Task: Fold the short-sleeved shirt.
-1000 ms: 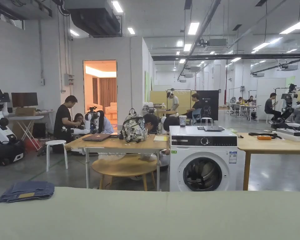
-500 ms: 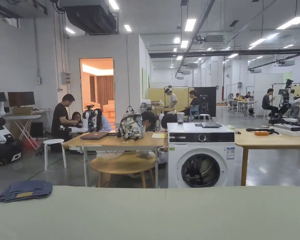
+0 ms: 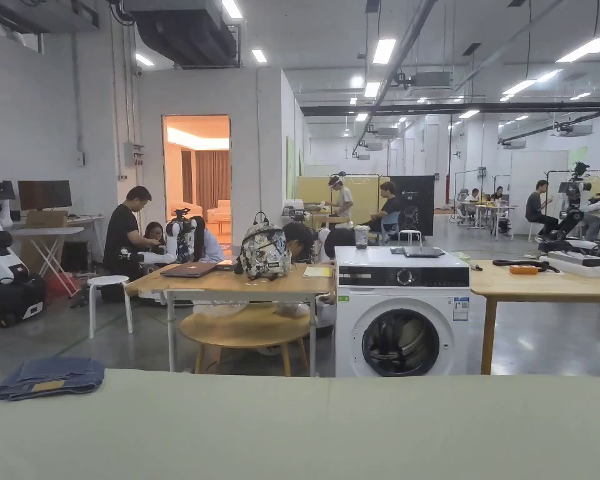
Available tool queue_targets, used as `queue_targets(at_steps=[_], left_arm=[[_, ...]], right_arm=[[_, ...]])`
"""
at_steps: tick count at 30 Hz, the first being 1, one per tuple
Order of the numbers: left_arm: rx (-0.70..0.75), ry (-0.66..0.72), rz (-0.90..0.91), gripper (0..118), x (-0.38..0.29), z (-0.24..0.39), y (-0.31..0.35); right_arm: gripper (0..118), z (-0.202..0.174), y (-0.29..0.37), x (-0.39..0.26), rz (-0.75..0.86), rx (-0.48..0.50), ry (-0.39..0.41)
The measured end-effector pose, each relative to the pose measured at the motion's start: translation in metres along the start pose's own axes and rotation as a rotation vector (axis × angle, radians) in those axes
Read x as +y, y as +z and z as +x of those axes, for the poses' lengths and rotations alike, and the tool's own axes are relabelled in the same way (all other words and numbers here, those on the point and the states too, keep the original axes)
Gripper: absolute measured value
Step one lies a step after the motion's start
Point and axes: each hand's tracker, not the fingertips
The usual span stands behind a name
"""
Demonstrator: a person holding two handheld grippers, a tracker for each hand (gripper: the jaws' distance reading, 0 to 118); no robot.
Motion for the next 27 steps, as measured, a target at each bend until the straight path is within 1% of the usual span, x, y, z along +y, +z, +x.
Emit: queue_targets(at_steps=[3,4,5,7,10,12,17,18,21,24,27], left_arm=[[-0.005,0.006,0.001,111,0.001,0.0,0.0],[-0.007,0.008,0.002,111,0.001,0.001,0.0],[-0.011,0.01,0.004,111,0.001,0.001,0.0],[-0.015,0.013,0.008,111,0.001,0.001,0.002],[-0.018,0.022,0.008,111,0.002,0.001,0.002],[-0.018,0.036,0.004,111,0.002,0.0,0.002],[-0.028,0.062,0.004,111,0.002,-0.001,0.003],[-0.029,0.06,0.004,111,0.002,0.0,0.004],[-0.031,0.043,0.005,111,0.003,0.002,0.004],[-0.037,0.045,0.003,111,0.003,0.003,0.003],[-0.045,0.053,-0.004,111,0.001,0.003,0.002]], right_arm=[[104,-0.005,0.003,0.004,-0.01,-0.008,0.025],[104,-0.006,0.004,0.007,-0.025,0.002,0.011],[104,-0.005,0.004,0.009,-0.043,0.022,-0.022],[104,-0.002,0.005,0.012,-0.073,0.083,-0.081],[104,0.004,0.007,0.015,-0.099,0.144,-0.119],[104,0.005,0.008,0.015,-0.097,0.141,-0.121],[104,0.003,0.008,0.015,-0.123,0.089,-0.13],[104,0.003,0.007,0.015,-0.133,0.091,-0.13],[104,0.005,0.006,0.013,-0.16,0.15,-0.119],[104,0.002,0.005,0.01,-0.155,0.157,-0.118],[104,-0.002,0.002,0.01,-0.162,0.138,-0.093]])
